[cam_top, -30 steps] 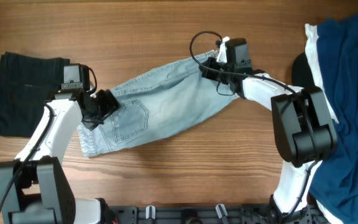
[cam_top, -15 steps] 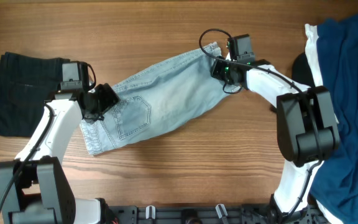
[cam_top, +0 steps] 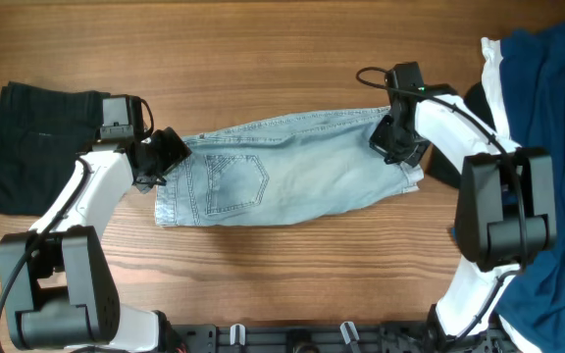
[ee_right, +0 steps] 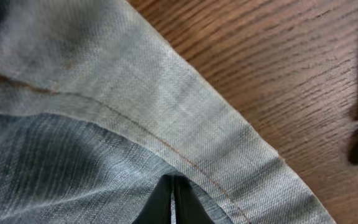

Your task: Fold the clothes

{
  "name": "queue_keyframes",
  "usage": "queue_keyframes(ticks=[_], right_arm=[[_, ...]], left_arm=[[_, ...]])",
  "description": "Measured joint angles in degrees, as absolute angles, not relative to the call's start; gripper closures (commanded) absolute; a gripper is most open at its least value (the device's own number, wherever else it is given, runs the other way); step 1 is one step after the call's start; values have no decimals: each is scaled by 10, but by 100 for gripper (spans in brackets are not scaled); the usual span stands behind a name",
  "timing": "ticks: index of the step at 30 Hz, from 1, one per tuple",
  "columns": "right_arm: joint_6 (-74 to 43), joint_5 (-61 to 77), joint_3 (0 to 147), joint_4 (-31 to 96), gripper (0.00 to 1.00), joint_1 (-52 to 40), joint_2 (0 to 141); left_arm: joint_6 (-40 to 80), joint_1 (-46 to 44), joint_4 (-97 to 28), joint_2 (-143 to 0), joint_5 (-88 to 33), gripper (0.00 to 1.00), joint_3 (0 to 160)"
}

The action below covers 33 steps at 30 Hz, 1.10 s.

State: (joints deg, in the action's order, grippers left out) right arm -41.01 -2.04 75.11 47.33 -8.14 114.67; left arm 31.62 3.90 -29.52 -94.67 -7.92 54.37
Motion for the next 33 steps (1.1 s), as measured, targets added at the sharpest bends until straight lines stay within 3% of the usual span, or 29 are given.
queue_keyframes(ticks=[1, 7, 14, 18, 26, 30, 33], right_arm=[[-393, -13, 748, 465, 83, -80, 1142], [-151, 192, 744, 360, 85, -99, 1070], [12, 255, 744, 347, 87, -213, 1087], [26, 257, 744, 310, 80, -227, 1145], [-81, 182, 744, 67, 76, -223, 1191], [-106, 169, 744, 59, 76, -222, 1191], [-113, 152, 744, 102, 68, -221, 1191]], left_arm=[[316, 39, -295, -947, -79, 18, 544], [316, 39, -319, -947, -79, 18, 544], [316, 39, -327, -947, -79, 18, 544], [316, 39, -336, -947, -79, 18, 544], [316, 39, -347, -947, -79, 18, 544], [316, 39, -352, -947, -79, 17, 544], [316, 39, -351, -947, -79, 11, 544]])
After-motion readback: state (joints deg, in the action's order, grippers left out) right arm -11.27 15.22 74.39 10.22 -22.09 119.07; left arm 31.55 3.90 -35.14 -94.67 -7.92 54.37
